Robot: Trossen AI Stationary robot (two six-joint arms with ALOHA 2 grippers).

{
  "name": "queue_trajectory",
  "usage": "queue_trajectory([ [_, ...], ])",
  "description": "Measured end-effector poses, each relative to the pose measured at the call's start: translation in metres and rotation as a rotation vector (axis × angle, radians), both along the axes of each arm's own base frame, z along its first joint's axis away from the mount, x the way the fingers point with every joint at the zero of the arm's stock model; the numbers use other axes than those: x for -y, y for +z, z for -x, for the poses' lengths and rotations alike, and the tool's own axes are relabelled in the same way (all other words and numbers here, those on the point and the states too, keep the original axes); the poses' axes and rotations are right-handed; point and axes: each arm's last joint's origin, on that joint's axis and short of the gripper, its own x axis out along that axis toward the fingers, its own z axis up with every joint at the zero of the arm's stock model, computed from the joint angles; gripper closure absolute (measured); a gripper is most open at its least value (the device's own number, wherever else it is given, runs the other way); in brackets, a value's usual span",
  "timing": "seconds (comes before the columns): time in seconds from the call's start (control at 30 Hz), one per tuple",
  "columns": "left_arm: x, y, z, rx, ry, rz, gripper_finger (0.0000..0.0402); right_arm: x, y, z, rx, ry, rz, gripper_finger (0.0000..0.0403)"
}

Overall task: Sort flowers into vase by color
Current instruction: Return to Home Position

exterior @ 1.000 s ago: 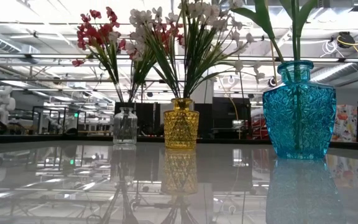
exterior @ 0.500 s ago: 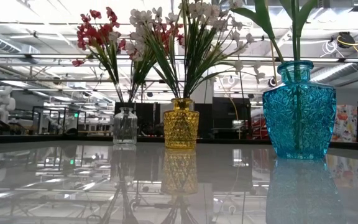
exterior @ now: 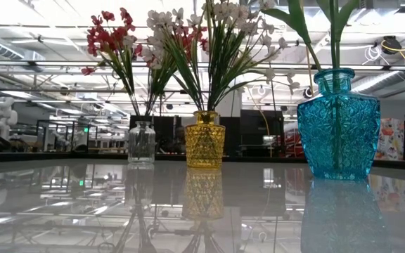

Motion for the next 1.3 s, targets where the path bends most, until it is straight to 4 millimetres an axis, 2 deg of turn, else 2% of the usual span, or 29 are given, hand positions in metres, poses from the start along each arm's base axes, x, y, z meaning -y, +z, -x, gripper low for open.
queue_trajectory([
  [0.1,-0.003,-0.024,-0.004,-0.055,0.016,0.018,0.0392,-0.001,-0.02,0.005,0.013,0.023,-0.025,0.0398],
  [0.17,-0.005,-0.038,-0.004,-0.074,0.028,0.029,0.0394,-0.001,-0.034,0.007,0.044,0.037,-0.044,0.0401],
  [0.33,-0.007,-0.074,0.0,-0.081,0.025,0.016,0.0393,0.001,-0.086,0.012,0.06,0.073,-0.075,0.0402],
  [0.5,-0.02,-0.101,0.002,-0.16,0.2,-0.019,0.0393,0.003,-0.122,0.016,0.095,0.108,-0.129,0.0402],
  [0.57,-0.023,-0.111,0.002,-0.212,0.238,-0.054,0.0393,0.003,-0.132,0.018,0.097,0.119,-0.127,0.0402],
  [0.67,-0.025,-0.12,-0.001,-0.219,0.277,0.099,0.0393,0.002,-0.142,0.022,0.091,0.139,-0.138,0.0402],
  [0.73,-0.029,-0.131,-0.003,-0.249,0.289,0.092,0.0393,0.0,-0.149,0.025,0.075,0.153,-0.149,0.0402],
  [0.8,-0.034,-0.143,-0.006,-0.281,0.267,0.084,0.0394,-0.002,-0.156,0.028,0.061,0.168,-0.16,0.0403],
  [0.93,-0.044,-0.156,-0.006,-0.235,0.146,0.148,0.0394,-0.004,-0.173,0.034,0.024,0.19,-0.182,0.0403],
  [1.03,-0.051,-0.168,0.0,-0.174,0.092,0.148,0.0394,-0.003,-0.188,0.037,0.024,0.193,-0.203,0.0403],
  [1.3,-0.078,-0.203,0.027,-0.048,0.077,0.194,0.0394,0.01,-0.224,0.045,0.132,0.211,-0.288,0.0403],
])
